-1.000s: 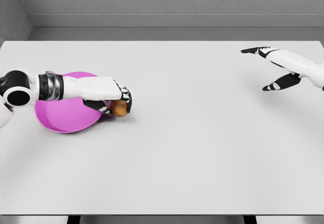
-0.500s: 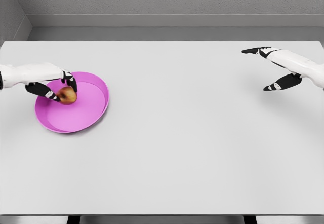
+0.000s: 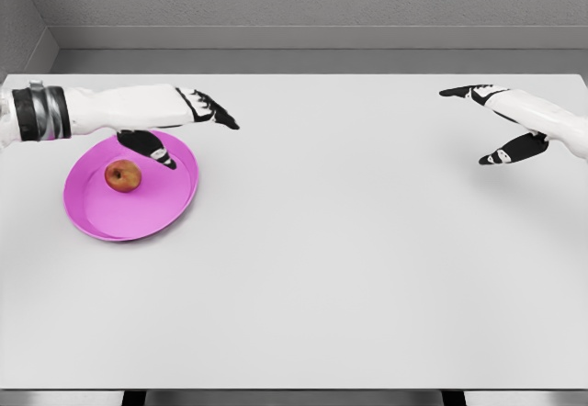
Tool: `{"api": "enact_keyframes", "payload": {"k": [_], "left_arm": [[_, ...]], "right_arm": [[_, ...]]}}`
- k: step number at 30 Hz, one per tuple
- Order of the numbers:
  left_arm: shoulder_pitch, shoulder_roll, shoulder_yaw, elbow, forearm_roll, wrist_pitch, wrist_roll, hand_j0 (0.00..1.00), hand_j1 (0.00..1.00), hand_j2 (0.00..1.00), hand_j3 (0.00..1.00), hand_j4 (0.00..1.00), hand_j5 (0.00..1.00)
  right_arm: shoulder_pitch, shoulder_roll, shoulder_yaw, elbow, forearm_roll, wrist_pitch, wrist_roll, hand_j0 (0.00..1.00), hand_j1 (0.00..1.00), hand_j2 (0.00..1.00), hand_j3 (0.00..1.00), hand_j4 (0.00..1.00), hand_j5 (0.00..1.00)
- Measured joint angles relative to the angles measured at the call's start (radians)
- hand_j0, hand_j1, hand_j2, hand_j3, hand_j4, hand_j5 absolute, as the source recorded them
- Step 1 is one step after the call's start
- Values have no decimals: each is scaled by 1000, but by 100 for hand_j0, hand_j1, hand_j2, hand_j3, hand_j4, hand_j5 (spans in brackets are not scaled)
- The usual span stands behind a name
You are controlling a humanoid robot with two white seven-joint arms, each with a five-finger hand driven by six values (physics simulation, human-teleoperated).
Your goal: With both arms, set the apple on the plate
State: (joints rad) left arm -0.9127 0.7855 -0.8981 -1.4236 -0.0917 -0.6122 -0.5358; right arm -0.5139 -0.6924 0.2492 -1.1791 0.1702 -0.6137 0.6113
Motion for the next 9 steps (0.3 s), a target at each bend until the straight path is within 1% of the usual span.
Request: {"api": "enact_keyframes", "payload": {"k": [1, 4, 6, 9], "left_arm": [[-12, -18, 1, -37, 5, 0, 0, 100, 100, 100, 100, 100, 100], [-5, -54, 4, -116, 40, -1, 2, 100, 100, 100, 100, 100, 100], [-5, -65, 4, -144, 52, -1, 3, 100, 100, 100, 100, 100, 100], [-2, -68, 3, -158, 58, -1, 2, 100, 100, 100, 100, 100, 100]], "right_arm": [[0, 0, 0, 0, 0, 0, 0, 100, 100, 100, 100, 100, 100], [2, -5, 0, 0, 0, 0, 0, 100, 100, 100, 100, 100, 100], [6, -8, 0, -1, 0, 0, 0, 100, 100, 100, 100, 100, 100], [8, -10, 0, -4, 0, 0, 0, 100, 100, 100, 100, 100, 100]]}}
